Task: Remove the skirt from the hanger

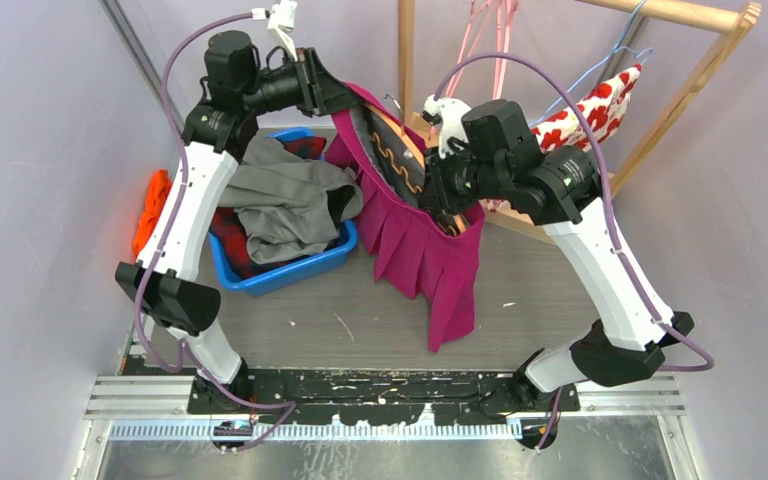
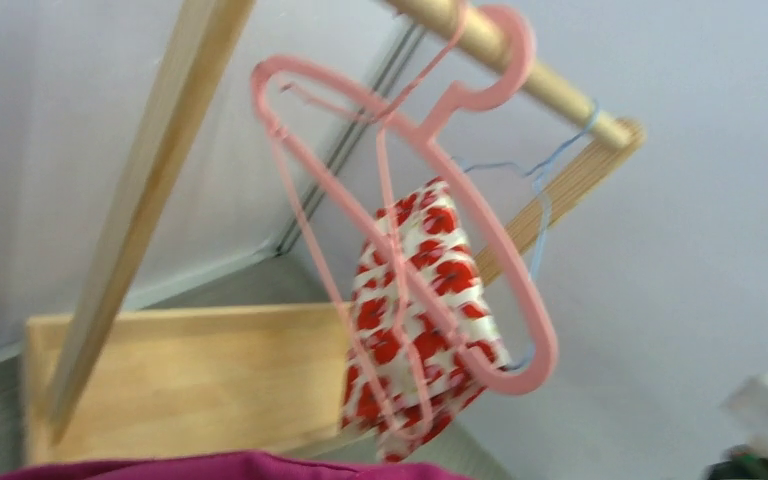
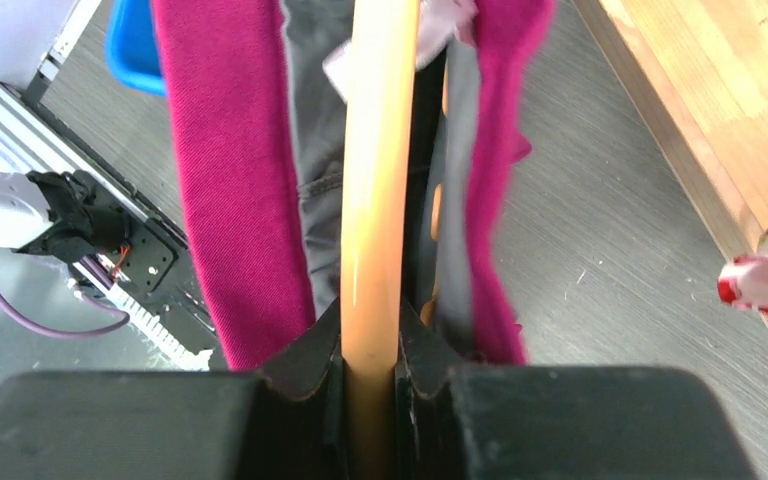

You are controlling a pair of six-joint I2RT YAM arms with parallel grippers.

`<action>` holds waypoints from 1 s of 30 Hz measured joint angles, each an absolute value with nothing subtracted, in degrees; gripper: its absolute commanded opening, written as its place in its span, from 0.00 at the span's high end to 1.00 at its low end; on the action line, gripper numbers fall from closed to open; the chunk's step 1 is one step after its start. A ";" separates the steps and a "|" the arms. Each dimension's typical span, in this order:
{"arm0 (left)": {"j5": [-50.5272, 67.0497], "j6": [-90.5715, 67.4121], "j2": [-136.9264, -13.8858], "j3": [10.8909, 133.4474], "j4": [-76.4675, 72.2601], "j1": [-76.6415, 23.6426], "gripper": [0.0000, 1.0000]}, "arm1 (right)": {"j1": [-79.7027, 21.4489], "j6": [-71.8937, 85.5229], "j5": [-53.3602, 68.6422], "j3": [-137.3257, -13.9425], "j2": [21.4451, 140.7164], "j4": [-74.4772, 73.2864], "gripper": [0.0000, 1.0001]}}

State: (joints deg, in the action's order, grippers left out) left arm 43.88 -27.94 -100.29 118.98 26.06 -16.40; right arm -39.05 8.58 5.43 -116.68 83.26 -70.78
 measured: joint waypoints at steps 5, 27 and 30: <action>47.46 -32.84 -96.79 117.05 19.20 -19.59 0.60 | -39.05 8.54 5.41 -116.75 82.98 -72.75 0.99; 42.59 -12.16 -94.37 113.62 37.67 -23.88 0.27 | -39.03 8.88 4.69 -116.81 83.00 -78.54 0.99; 38.57 -8.29 -92.68 110.61 42.28 -26.68 0.25 | -39.03 8.88 4.51 -117.27 83.15 -78.61 0.99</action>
State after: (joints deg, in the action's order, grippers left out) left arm 38.57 -8.29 -92.68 110.61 42.28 -26.68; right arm -39.03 8.88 4.51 -117.27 83.15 -78.61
